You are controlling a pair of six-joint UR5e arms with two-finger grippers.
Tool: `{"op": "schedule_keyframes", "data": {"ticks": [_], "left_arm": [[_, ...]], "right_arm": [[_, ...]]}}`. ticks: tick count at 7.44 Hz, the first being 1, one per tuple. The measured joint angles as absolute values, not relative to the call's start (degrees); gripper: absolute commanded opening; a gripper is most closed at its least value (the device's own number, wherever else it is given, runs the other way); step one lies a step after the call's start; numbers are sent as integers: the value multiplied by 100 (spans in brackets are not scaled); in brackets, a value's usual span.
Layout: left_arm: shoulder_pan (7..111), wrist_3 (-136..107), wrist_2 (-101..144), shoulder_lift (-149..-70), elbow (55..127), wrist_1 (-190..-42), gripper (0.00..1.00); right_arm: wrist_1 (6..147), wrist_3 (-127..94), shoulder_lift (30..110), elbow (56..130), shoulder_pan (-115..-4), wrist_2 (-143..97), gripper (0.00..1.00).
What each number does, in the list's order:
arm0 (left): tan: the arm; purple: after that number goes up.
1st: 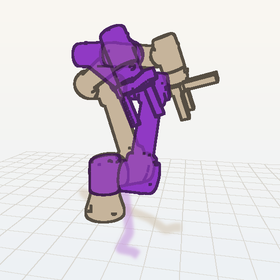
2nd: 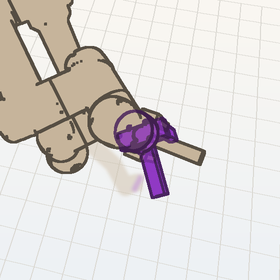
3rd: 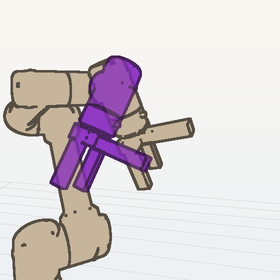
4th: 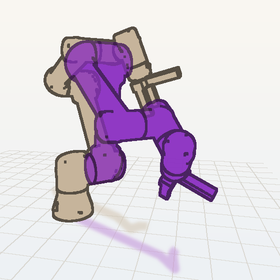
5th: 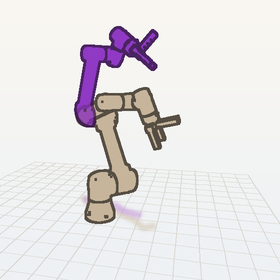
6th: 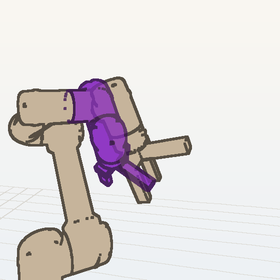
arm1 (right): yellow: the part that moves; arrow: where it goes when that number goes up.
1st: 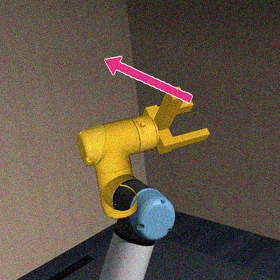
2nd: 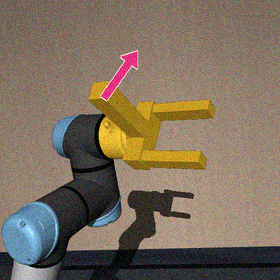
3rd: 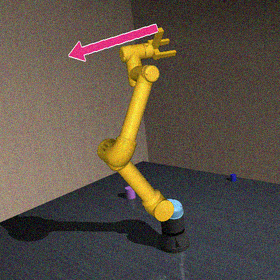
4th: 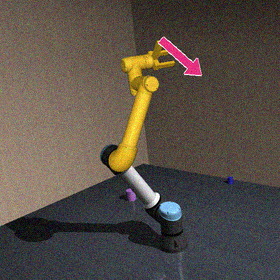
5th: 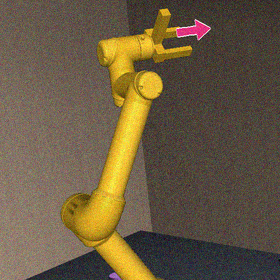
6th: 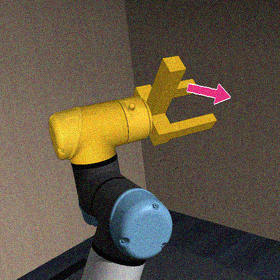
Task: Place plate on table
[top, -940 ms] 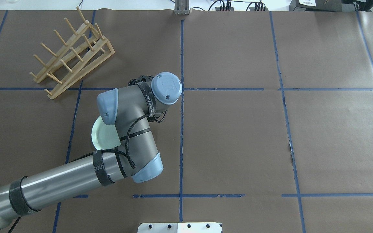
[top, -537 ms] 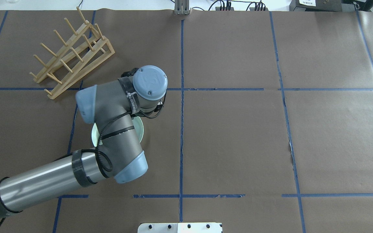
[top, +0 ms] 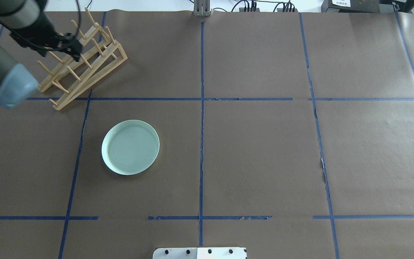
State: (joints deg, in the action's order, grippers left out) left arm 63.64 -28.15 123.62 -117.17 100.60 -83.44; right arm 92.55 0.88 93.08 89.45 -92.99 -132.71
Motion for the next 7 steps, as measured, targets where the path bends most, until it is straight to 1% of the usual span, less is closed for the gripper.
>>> {"op": "schedule_keyframes", "data": {"ticks": [2,4,6,7], "left_arm": [[7724,-523,13064,-10587,10053,-8428,100],[8650,719,13256,-9638,9945,-8441,100],[9092,1005,13350,-8931,9731,-8458,100],[9164,1037,13435,-8796,9616,-8467,100]], "right_arm": [[9255,88,9308,8945,-9299,-13271,100],[9255,88,9308,8944,-9299,-13272,100],[9255,88,9308,8940,-9299,-13271,100],[9255,88,9308,8940,-9299,-13272,100]]}}
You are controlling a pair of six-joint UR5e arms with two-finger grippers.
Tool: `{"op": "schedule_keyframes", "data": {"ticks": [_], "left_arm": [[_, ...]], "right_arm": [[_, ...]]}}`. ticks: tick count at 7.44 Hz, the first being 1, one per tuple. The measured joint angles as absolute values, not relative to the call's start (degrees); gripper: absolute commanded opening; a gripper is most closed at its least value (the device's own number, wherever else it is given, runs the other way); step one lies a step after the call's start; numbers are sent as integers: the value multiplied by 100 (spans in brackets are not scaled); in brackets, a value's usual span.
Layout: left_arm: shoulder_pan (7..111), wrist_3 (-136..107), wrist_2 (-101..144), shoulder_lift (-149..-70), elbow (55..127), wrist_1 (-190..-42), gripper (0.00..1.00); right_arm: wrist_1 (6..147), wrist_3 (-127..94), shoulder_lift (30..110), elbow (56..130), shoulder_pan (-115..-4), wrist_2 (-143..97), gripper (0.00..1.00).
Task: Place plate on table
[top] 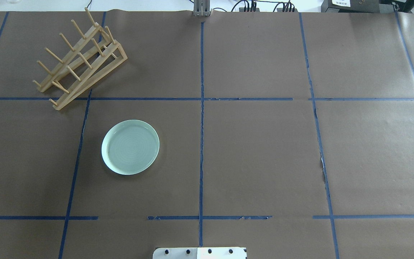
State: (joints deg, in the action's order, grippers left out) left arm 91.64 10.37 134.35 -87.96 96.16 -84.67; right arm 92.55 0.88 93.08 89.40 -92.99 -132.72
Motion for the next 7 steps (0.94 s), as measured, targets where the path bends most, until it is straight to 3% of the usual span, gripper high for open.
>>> {"op": "schedule_keyframes", "data": {"ticks": [7], "left_arm": [[9202,1066,13527,-8714,9532,-8459,100]], "right_arm": [[9255,88,9308,8946,-9299,-13271,100]]}}
